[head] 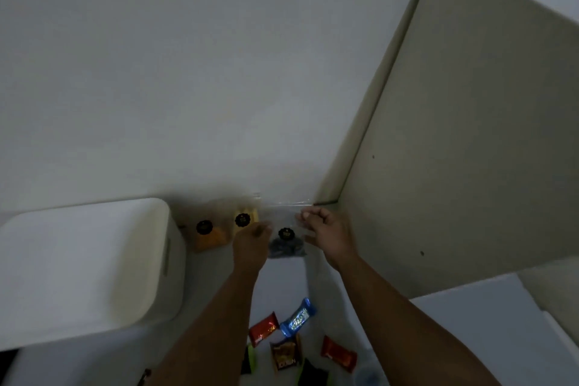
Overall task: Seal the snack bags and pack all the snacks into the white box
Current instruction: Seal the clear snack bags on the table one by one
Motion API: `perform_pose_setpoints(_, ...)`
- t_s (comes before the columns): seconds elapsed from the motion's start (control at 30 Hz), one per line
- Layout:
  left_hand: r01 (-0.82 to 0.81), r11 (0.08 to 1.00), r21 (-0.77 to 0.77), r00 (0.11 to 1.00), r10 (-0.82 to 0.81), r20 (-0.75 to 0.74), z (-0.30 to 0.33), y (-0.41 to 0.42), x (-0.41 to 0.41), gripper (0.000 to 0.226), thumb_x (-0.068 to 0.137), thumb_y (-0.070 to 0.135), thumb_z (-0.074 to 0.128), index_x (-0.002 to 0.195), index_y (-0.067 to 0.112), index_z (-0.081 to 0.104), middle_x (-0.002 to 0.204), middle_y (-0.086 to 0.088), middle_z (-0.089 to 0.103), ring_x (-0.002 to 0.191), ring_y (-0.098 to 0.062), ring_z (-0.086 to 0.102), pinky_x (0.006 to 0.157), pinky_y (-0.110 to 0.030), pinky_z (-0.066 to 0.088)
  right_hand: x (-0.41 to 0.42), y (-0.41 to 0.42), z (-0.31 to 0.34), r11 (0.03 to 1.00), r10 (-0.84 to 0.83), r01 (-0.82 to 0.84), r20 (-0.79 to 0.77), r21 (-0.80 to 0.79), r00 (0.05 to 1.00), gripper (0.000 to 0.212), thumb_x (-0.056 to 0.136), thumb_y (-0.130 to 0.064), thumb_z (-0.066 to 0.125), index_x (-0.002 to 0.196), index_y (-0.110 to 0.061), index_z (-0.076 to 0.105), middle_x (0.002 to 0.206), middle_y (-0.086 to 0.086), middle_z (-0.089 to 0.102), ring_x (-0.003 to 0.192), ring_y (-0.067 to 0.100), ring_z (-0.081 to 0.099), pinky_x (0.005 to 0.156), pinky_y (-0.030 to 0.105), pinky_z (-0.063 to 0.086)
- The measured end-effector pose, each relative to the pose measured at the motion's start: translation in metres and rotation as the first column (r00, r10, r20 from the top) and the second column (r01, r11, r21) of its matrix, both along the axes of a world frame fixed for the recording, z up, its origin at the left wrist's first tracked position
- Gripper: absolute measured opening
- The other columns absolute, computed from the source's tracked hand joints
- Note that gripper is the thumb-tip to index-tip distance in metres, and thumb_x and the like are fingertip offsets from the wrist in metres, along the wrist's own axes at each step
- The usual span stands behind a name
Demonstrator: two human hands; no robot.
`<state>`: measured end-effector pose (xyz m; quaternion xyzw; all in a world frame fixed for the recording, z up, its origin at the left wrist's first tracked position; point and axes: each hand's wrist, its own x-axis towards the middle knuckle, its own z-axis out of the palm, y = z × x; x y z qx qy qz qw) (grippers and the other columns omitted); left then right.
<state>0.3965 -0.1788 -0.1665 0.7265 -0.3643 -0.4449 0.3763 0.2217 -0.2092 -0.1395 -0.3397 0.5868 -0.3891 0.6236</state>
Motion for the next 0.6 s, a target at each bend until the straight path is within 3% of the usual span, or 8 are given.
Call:
perform_pose_setpoints(0.1, -0.07, 0.997, 0.012, 0.998, 0.07, 0.009, -0.016, -0.019, -0.005, 0.022, 0.095, 0.015, 0.061, 0.078, 0.007, 0.073, 0.065, -0.022, 0.062, 0.06, -0.022, 0.055, 0.063, -0.033, 0.044, 0.009, -0.022, -0.019, 0.999, -0.033, 0.033, -0.023, 0.013, 0.999, 0.006, 0.096, -0.017, 0.063, 0.094, -0.017, 0.069, 0.101, 0.004, 0.075, 0.099, 0.021, 0.069, 0.085, 0.042, 0.056)
perform_pose_setpoints(0.17, -0.112, 0.994, 0.015, 0.993, 0.111, 0.045, -0.018, -0.029, -0.009, 0.025, 0.095, 0.009, 0.058, 0.076, -0.002, 0.069, 0.059, -0.017, 0.056, 0.056, -0.019, 0.049, 0.06, -0.027, 0.038, 0.014, -0.036, -0.028, 0.999, -0.053, 0.053, -0.037, -0.001, 0.998, 0.007, 0.096, -0.016, 0.064, 0.096, -0.012, 0.07, 0.097, 0.008, 0.073, 0.094, 0.021, 0.067, 0.078, 0.039, 0.055)
perform_pose_setpoints(0.3, -0.19, 0.979, -0.068, 0.981, 0.193, 0.036, -0.022, -0.045, -0.01, 0.019, 0.095, 0.006, 0.061, 0.079, 0.012, 0.069, 0.069, -0.003, 0.061, 0.064, -0.014, 0.056, 0.063, -0.017, 0.046, 0.02, -0.055, -0.033, 0.999, -0.036, 0.036, -0.006, -0.017, 0.999, 0.011, 0.096, -0.006, 0.062, 0.104, -0.011, 0.067, 0.092, 0.011, 0.064, 0.084, 0.017, 0.061, 0.065, 0.024, 0.053)
perform_pose_setpoints(0.33, -0.205, 0.976, -0.072, 0.979, 0.206, 0.003, -0.02, -0.047, -0.01, 0.013, 0.095, 0.01, 0.062, 0.09, 0.011, 0.073, 0.08, -0.006, 0.068, 0.073, -0.019, 0.063, 0.072, -0.024, 0.052, 0.021, -0.058, -0.034, 1.0, -0.024, 0.024, 0.003, -0.013, 1.0, 0.015, 0.095, -0.003, 0.062, 0.108, -0.011, 0.065, 0.092, 0.014, 0.061, 0.083, 0.016, 0.059, 0.065, 0.022, 0.052)
perform_pose_setpoints(0.4, -0.254, 0.967, -0.038, 0.967, 0.254, 0.011, -0.019, -0.049, -0.009, 0.024, 0.095, 0.014, 0.062, 0.112, -0.002, 0.071, 0.107, -0.017, 0.073, 0.099, -0.032, 0.068, 0.09, -0.041, 0.055, 0.02, -0.063, -0.037, 1.0, 0.0, -0.002, -0.06, -0.022, 0.998, 0.026, 0.093, 0.002, 0.063, 0.119, 0.0, 0.063, 0.107, 0.029, 0.065, 0.093, 0.022, 0.065, 0.082, 0.029, 0.054)
perform_pose_setpoints(0.47, -0.276, 0.959, -0.068, 0.958, 0.28, 0.056, -0.019, -0.048, -0.01, 0.028, 0.094, 0.005, 0.062, 0.114, -0.015, 0.065, 0.111, -0.025, 0.07, 0.105, -0.038, 0.064, 0.097, -0.042, 0.048, 0.016, -0.063, -0.04, 0.997, 0.027, -0.038, -0.17, -0.061, 0.985, 0.028, 0.09, 0.009, 0.06, 0.116, 0.019, 0.055, 0.115, 0.041, 0.057, 0.102, 0.03, 0.064, 0.101, 0.038, 0.048)
perform_pose_setpoints(0.5, -0.292, 0.955, -0.054, 0.954, 0.295, 0.056, -0.016, -0.046, -0.01, 0.026, 0.093, 0.005, 0.063, 0.113, -0.011, 0.067, 0.108, -0.021, 0.071, 0.102, -0.036, 0.065, 0.098, -0.043, 0.049, 0.014, -0.06, -0.041, 0.997, 0.024, -0.04, -0.209, -0.071, 0.978, 0.025, 0.089, 0.013, 0.057, 0.111, 0.024, 0.052, 0.11, 0.042, 0.057, 0.099, 0.028, 0.061, 0.103, 0.039, 0.046)
perform_pose_setpoints(0.6, -0.35, 0.93, -0.111, 0.932, 0.358, 0.061, -0.017, -0.038, -0.015, 0.021, 0.088, 0.014, 0.067, 0.107, 0.005, 0.069, 0.099, -0.014, 0.069, 0.093, -0.033, 0.067, 0.09, -0.046, 0.054, 0.001, -0.04, -0.039, 0.995, -0.016, -0.024, -0.384, -0.101, 0.923, 0.027, 0.089, 0.007, 0.055, 0.114, 0.001, 0.063, 0.114, 0.019, 0.068, 0.11, 0.026, 0.064, 0.102, 0.036, 0.049)
